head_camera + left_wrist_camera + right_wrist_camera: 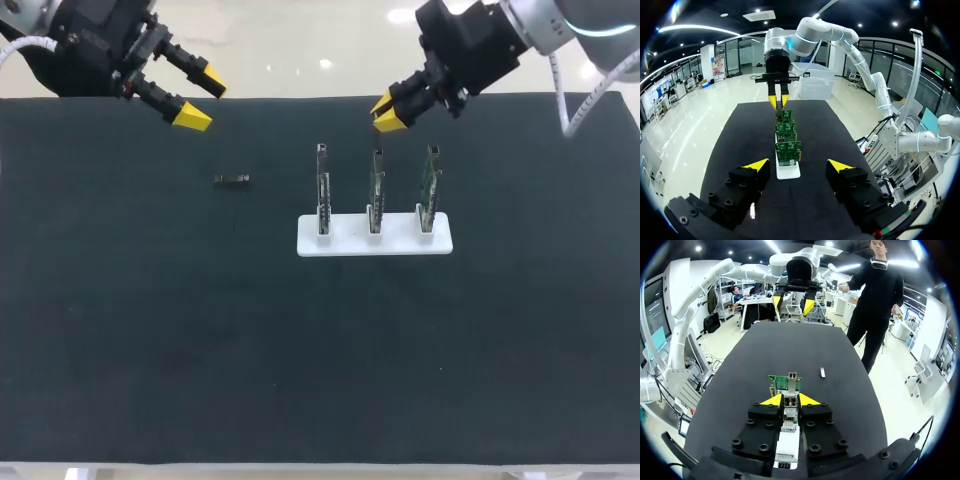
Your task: Pick up the optical module with the left hand, and insert it into the network port with the right hand.
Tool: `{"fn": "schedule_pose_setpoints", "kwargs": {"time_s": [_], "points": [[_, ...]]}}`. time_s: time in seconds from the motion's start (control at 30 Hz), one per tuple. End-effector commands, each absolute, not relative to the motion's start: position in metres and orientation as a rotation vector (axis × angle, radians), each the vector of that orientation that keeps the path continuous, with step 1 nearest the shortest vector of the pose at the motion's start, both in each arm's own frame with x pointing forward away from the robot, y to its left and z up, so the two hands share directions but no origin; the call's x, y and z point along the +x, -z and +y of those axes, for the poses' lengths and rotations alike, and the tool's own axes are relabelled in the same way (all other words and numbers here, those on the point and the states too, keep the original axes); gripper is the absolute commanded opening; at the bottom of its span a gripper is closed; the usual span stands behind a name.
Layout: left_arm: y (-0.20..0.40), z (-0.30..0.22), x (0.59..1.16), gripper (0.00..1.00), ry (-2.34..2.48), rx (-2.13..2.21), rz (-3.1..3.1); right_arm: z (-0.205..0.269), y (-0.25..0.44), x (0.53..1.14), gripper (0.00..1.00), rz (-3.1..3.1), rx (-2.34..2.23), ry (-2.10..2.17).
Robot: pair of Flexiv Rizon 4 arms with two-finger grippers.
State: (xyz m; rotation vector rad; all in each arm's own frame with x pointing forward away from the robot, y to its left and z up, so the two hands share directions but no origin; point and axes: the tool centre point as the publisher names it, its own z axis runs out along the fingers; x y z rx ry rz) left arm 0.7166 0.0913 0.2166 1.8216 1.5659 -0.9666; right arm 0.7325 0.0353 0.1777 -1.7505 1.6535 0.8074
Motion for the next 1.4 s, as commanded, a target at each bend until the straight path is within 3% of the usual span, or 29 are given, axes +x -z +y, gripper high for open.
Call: {"fn": "schedule_pose_setpoints", "kwargs": {"time_s": [0.03, 1.27, 1.3, 1.33, 1.4], "points": [[-0.2169, 0.091, 0.7174, 1.0, 0.966, 1.825, 1.568, 0.0344, -0.1749, 0.7306, 0.0, 1.651, -1.747, -0.801], [-0.2169, 0.091, 0.7174, 1.0, 0.966, 1.825, 1.568, 0.0315, -0.169, 0.7304, 0.0, 1.631, -1.746, -0.789], [-0.2169, 0.091, 0.7174, 1.0, 0.966, 1.825, 1.568, 0.0315, -0.169, 0.7305, 0.3, 1.631, -1.744, -0.788], [-0.2169, 0.091, 0.7174, 1.0, 0.966, 1.825, 1.568, 0.0316, -0.1692, 0.7304, 1.0, 1.632, -1.745, -0.788], [-0.2169, 0.091, 0.7174, 1.0, 0.966, 1.825, 1.568, 0.0322, -0.1704, 0.7296, 1.0, 1.634, -1.739, -0.792]]}}
